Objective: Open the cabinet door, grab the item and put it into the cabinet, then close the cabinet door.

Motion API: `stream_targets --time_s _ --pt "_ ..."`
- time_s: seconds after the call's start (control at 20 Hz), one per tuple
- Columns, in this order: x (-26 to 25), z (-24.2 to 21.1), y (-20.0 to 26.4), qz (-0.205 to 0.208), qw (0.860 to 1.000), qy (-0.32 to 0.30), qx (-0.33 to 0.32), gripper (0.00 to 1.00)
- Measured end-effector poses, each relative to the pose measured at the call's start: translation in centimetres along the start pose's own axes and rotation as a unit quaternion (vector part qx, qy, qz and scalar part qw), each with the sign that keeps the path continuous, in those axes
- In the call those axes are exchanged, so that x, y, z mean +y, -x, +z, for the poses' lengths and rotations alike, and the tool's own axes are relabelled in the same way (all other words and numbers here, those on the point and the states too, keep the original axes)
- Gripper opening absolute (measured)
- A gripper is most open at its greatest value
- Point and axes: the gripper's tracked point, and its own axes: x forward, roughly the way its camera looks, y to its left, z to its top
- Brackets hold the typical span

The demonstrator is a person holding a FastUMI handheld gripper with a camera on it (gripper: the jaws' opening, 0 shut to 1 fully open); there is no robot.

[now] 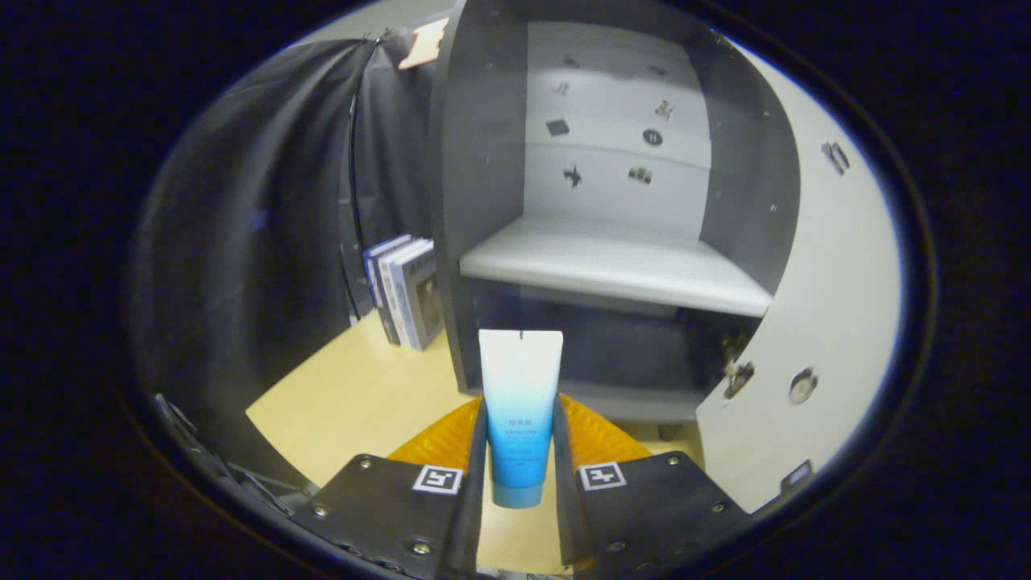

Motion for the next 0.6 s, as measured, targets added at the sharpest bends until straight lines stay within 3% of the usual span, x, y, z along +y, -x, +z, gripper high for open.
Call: stream_targets --time_s 0.2,0.4,0.6 --pt "-2.3 10.6 -1.1 -0.019 0.995 -0.012 -0.099 0.38" --pt "-4.4 15.2 -3.5 -0.041 0.983 -0.023 -0.178 0.38" --pt "-5.8 16.9 -6.2 -0.065 0.973 -0.027 -0.218 0.38"
